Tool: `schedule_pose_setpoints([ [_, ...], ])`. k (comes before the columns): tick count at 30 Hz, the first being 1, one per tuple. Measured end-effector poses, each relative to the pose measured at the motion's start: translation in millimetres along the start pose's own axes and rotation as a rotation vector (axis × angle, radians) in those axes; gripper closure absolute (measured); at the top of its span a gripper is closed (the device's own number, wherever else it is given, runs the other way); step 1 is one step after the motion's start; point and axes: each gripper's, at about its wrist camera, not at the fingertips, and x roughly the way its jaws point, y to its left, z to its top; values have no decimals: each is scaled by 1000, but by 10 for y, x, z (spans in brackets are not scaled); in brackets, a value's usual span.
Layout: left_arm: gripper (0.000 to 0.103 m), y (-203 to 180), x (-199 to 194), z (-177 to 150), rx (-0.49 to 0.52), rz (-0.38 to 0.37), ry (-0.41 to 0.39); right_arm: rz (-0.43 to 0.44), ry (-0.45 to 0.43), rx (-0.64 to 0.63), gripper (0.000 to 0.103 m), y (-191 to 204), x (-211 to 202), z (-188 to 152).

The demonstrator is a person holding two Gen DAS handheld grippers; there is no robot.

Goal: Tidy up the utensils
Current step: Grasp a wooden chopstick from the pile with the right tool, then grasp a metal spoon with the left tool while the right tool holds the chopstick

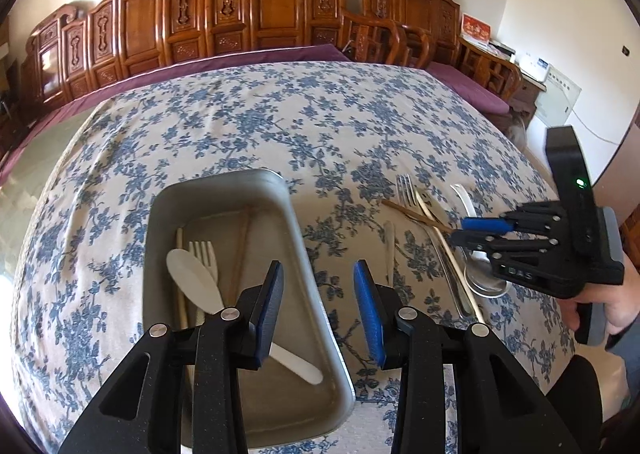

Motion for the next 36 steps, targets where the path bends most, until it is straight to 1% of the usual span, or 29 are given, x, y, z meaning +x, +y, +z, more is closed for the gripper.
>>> schedule_pose_setpoints([
  [4,69,-77,21,-14,16,-7,6,1,26,14,81,-36,84,15],
  [6,69,-119,23,-25,26,-11,7,19,29,20,84,-49,92,20],
  [8,69,-158,33,-35,36,-14,10,30,34,30,89,-66,97,17],
  [11,69,-204,51,-41,43,-20,15,43,29,35,91,-79,83,-3],
  [13,69,-234,64,-45,47,-27,17,56,13,46,94,-98,42,-28],
  [15,69,-257,82,-44,53,-32,20,78,-35,59,97,-118,-46,-65],
  [21,69,-354,142,-71,68,-44,32,92,-140,165,97,-231,-265,-180],
  [25,69,-434,191,-96,87,-47,45,70,-204,211,97,-278,-417,-289],
  [29,69,-518,266,-108,93,-54,67,46,-226,198,97,-295,-521,-321],
  [32,69,-591,320,-126,108,-52,81,68,-243,216,97,-332,-568,-352],
  [36,69,-679,360,-197,140,-45,106,76,-227,218,97,-351,-518,-418],
])
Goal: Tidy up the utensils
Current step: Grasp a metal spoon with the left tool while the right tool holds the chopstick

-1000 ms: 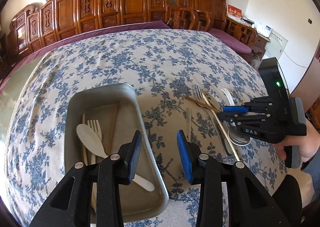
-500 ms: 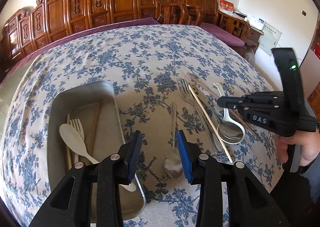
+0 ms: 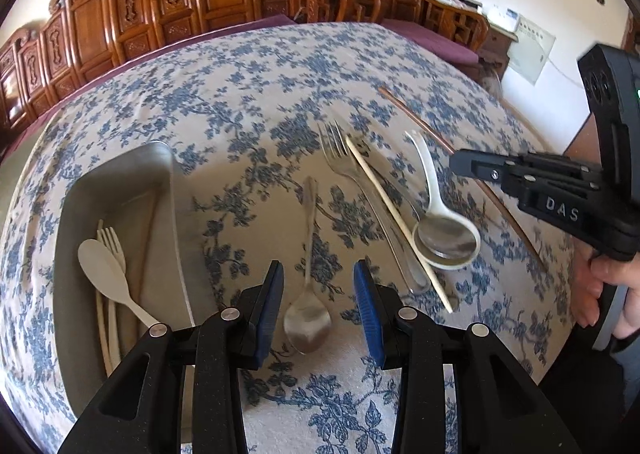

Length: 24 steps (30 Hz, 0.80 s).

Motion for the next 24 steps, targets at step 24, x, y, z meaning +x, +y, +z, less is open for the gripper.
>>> schedule_pose_setpoints([
  [24,75,-253,113,-329,177,172,34,3,4,-4,97,-26,30,-66],
])
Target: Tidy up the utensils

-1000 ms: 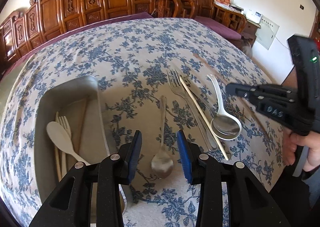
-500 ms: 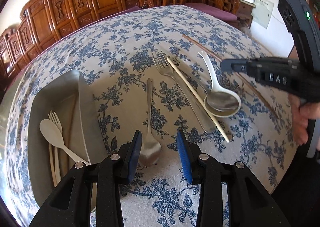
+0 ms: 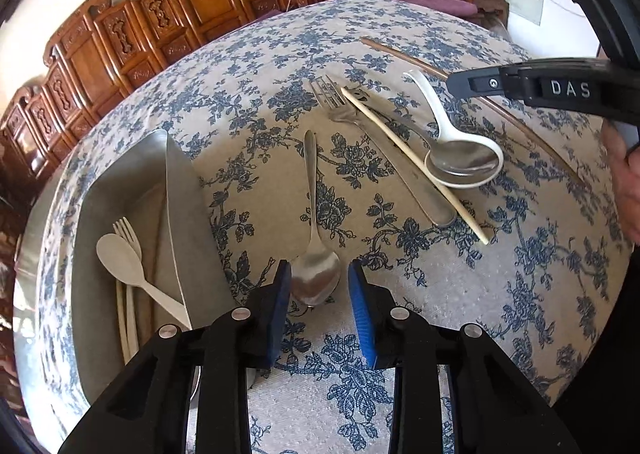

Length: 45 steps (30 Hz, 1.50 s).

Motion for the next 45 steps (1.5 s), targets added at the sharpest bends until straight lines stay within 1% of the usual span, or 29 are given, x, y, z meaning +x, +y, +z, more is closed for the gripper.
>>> schedule_pose_setpoints([
  [3,75,-27,8,-12,23,17,-4,-2,3,-7,97,19,8,-5],
  [7,81,-19,18,-9,26,26,-20,-4,3,-9,97,20,10,-6],
  [8,84,-7,20,-3,20,29,-22,-2,1,-7,97,19,11,-10],
  [9,92,20,20,2,11,38,-24,-1,1,-7,97,17,12,-11],
  [10,96,61,17,9,-4,30,-26,-2,1,-8,97,18,11,-11],
  [13,102,166,-8,24,-52,-10,-34,-5,3,-12,97,14,15,-7],
  [16,103,190,-56,42,-61,-12,-52,-4,3,-11,97,15,17,-9],
  [25,103,168,-292,103,-73,-93,-125,-6,3,-22,97,46,12,0],
  [33,103,198,-535,150,-83,-120,-190,-1,6,-41,97,126,13,-6],
  [38,103,370,-683,163,-132,-142,-229,2,8,-54,97,190,29,-9],
  [45,103,599,-851,154,-182,-133,-275,24,-4,-65,97,308,-9,10],
])
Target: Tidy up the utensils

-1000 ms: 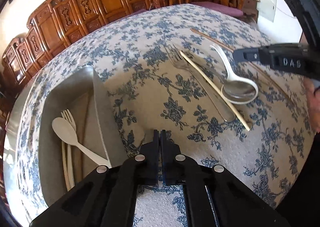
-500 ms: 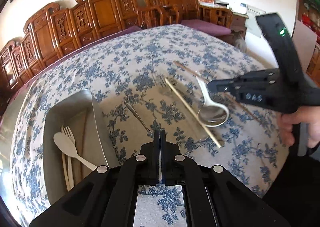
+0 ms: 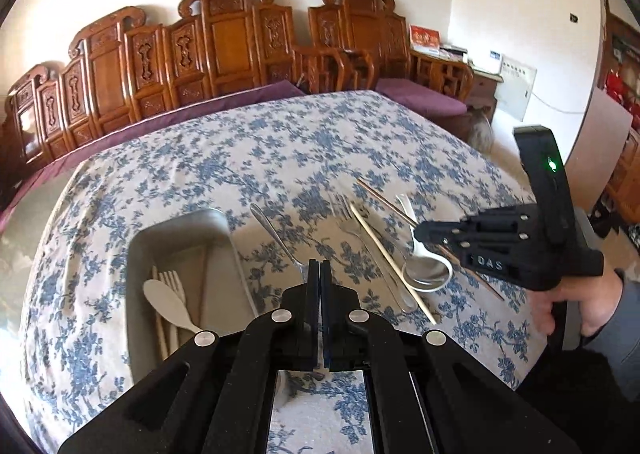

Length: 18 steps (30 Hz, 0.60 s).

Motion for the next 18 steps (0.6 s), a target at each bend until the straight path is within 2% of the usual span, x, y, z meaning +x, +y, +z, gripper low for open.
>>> schedule_pose_setpoints([
  [11,103,423,-124,-21,-72,45,-16,38,-21,-61,97,308,-64,36],
  [18,103,627,107,-198,-97,75,61,41,-24,-74,97,363,-80,27],
])
